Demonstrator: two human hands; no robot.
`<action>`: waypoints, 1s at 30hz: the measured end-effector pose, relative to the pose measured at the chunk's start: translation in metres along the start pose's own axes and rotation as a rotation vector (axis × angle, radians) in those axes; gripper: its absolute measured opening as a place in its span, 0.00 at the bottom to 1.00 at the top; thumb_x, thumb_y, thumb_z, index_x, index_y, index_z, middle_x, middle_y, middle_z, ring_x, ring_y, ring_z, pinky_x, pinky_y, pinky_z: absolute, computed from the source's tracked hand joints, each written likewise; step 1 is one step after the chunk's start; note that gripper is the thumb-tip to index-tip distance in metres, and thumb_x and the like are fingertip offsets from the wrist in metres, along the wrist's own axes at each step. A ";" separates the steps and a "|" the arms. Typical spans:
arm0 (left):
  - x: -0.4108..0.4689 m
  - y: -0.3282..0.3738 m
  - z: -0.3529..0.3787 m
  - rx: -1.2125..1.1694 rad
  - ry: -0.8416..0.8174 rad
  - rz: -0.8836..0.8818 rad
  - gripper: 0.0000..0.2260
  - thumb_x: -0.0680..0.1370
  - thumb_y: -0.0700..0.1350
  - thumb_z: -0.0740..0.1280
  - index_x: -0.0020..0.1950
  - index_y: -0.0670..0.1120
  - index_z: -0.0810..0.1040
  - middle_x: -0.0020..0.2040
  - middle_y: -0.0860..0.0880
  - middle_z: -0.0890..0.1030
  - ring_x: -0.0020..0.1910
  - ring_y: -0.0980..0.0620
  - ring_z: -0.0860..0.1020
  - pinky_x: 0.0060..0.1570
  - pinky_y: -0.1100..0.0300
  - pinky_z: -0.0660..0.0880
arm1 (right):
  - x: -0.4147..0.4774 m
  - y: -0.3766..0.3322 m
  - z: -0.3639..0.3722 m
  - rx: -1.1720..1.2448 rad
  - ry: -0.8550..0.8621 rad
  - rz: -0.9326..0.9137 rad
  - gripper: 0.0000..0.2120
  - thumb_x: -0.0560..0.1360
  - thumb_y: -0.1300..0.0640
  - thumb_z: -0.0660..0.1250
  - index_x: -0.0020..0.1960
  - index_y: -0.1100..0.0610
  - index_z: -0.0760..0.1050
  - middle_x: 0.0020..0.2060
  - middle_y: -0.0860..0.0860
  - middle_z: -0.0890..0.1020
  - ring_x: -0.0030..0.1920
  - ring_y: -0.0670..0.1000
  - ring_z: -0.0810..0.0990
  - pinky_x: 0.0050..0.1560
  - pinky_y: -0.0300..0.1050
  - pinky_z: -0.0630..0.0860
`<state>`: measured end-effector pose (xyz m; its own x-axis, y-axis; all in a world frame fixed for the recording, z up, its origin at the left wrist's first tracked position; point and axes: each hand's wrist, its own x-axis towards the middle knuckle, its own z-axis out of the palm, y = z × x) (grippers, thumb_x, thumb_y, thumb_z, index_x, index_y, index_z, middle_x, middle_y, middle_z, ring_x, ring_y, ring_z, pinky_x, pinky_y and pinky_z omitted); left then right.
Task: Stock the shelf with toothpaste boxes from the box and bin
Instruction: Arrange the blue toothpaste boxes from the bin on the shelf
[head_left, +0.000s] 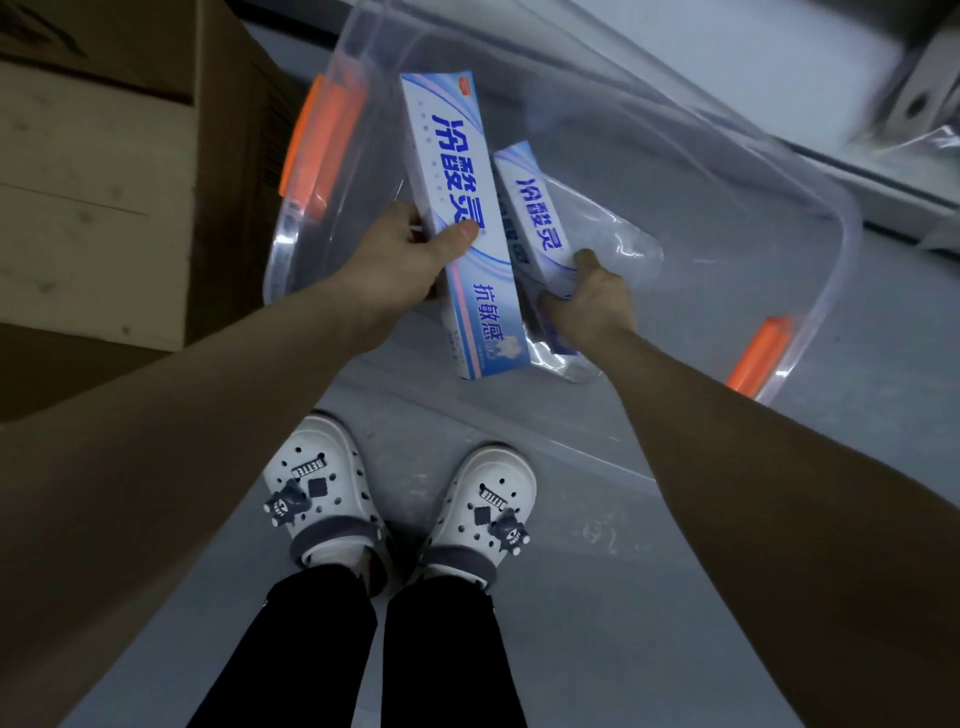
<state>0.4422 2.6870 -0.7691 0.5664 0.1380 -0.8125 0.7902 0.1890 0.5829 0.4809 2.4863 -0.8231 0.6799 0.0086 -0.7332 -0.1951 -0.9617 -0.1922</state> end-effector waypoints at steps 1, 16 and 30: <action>-0.003 0.003 0.001 0.004 0.004 -0.007 0.21 0.77 0.48 0.70 0.63 0.38 0.72 0.57 0.42 0.81 0.52 0.43 0.82 0.48 0.49 0.80 | -0.003 0.003 -0.009 0.058 -0.018 0.021 0.21 0.73 0.51 0.70 0.60 0.57 0.68 0.53 0.60 0.80 0.53 0.63 0.78 0.45 0.46 0.69; -0.137 0.095 -0.010 0.099 0.001 -0.048 0.21 0.74 0.49 0.72 0.60 0.37 0.73 0.54 0.37 0.81 0.53 0.34 0.80 0.53 0.36 0.77 | -0.153 -0.024 -0.127 0.688 -0.114 0.143 0.10 0.77 0.55 0.68 0.52 0.56 0.69 0.50 0.54 0.80 0.43 0.52 0.80 0.35 0.41 0.74; -0.322 0.232 -0.022 0.113 -0.065 0.090 0.09 0.77 0.42 0.70 0.46 0.49 0.69 0.46 0.47 0.78 0.43 0.48 0.79 0.47 0.49 0.77 | -0.341 -0.090 -0.291 0.725 -0.050 -0.003 0.10 0.78 0.53 0.67 0.55 0.57 0.72 0.50 0.53 0.83 0.47 0.54 0.84 0.40 0.44 0.77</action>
<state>0.4379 2.7081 -0.3724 0.6472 0.0855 -0.7575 0.7548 0.0675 0.6525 0.4724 2.4903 -0.3655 0.6515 0.0399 -0.7576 -0.6247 -0.5384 -0.5656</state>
